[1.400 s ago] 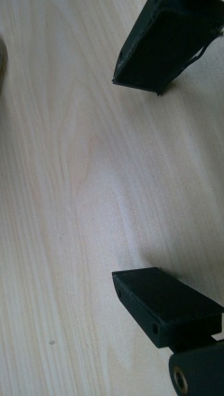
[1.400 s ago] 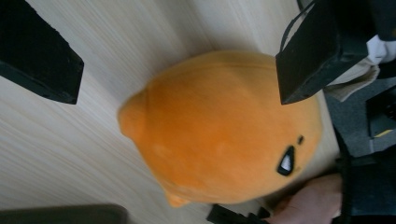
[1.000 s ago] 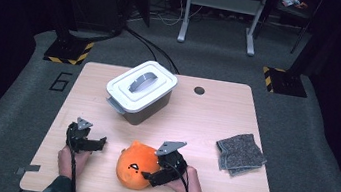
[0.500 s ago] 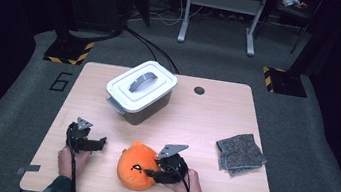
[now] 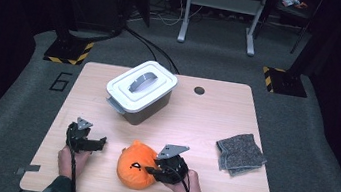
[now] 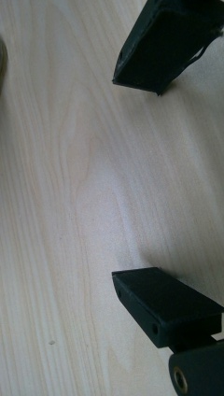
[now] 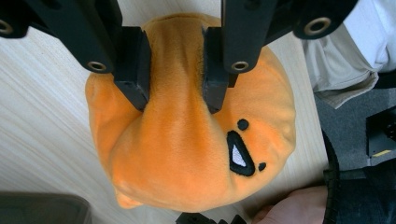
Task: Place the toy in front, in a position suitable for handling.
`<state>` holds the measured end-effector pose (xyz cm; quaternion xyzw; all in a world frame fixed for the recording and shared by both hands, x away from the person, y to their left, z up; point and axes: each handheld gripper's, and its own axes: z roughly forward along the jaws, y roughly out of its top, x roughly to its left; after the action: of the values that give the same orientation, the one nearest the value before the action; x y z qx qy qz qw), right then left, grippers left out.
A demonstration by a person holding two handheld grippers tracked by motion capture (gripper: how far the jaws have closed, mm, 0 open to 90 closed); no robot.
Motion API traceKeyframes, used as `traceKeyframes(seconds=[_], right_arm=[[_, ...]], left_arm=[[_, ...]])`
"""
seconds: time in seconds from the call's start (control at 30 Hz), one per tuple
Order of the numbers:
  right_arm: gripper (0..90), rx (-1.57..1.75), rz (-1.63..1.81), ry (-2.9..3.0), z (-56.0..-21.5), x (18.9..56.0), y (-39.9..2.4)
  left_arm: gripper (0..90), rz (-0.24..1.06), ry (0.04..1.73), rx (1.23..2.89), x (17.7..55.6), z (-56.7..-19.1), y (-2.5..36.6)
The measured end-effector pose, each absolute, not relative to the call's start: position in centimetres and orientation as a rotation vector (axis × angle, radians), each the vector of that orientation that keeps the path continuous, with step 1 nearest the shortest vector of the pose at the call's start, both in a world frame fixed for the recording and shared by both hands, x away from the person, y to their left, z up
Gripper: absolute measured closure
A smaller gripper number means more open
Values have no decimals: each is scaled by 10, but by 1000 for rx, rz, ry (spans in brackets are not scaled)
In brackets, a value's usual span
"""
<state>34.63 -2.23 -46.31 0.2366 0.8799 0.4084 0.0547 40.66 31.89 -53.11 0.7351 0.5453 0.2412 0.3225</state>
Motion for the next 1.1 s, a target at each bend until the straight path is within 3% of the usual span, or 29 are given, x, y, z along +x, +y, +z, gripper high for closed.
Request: traceKeyframes(seconds=[0.37, 1.1], right_arm=[[692, 725, 1219, 2611, -454, 344, -30], [704, 832, 1158, 2425, -427, 359, -88]], left_arm=[[62, 634, 1430, 1933, 407, -531, 319], [62, 634, 1431, 1930, 407, -531, 319]])
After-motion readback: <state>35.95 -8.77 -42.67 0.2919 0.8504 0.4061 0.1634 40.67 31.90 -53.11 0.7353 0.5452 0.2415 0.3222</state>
